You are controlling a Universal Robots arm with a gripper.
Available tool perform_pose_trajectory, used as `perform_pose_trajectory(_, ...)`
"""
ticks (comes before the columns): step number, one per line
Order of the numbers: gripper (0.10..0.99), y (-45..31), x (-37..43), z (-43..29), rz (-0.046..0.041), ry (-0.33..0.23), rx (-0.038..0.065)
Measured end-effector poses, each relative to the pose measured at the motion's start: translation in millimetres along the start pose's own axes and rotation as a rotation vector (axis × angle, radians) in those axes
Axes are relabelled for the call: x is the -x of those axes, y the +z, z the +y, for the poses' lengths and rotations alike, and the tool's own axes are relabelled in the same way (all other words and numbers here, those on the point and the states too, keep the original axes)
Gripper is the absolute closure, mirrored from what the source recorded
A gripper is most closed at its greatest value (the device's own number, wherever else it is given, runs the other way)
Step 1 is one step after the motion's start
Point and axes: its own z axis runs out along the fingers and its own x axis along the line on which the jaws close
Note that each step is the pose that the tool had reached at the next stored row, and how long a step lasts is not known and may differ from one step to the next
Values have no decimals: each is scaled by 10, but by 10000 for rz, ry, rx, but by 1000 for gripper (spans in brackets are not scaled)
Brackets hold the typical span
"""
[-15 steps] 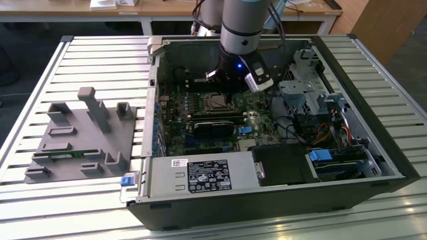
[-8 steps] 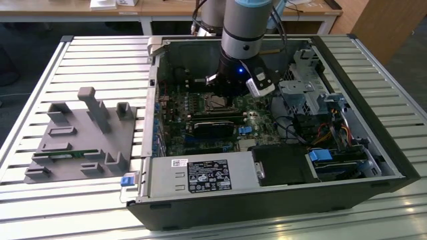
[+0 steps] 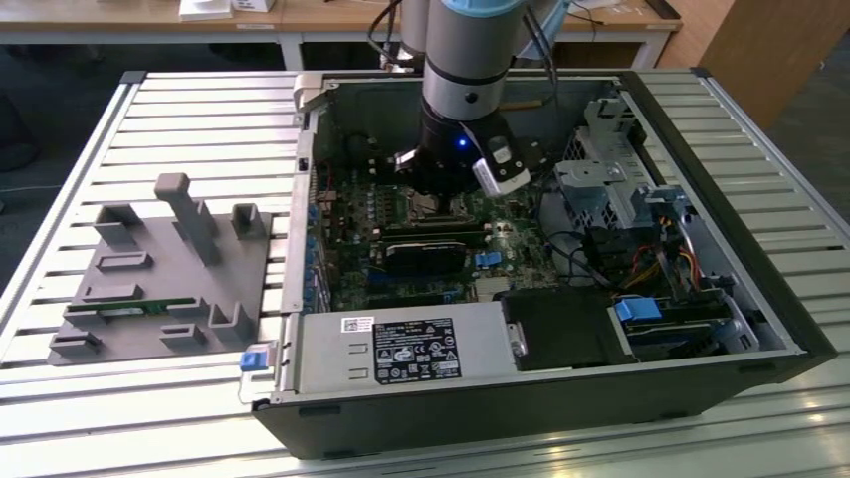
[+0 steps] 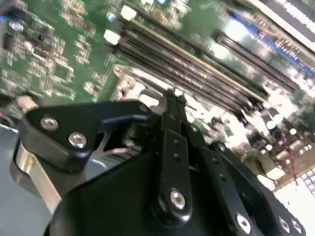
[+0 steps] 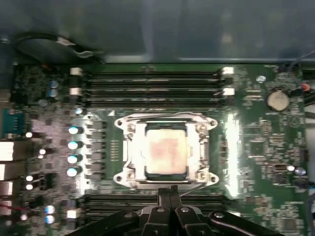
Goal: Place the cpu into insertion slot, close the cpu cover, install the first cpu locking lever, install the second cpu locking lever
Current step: 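Install the second cpu locking lever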
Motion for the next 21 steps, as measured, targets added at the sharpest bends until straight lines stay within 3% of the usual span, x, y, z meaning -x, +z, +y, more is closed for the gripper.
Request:
perform_pose_trajectory(4,969,10,-61,-3,0,0,14)
perform_pose_trajectory(12,969,65,-68,-12,65,7,66)
perform_pose_trajectory(16,969,65,-90,-58,68,6,194)
perform_pose_trajectory(21,969,61,-174,-105,73,3,347)
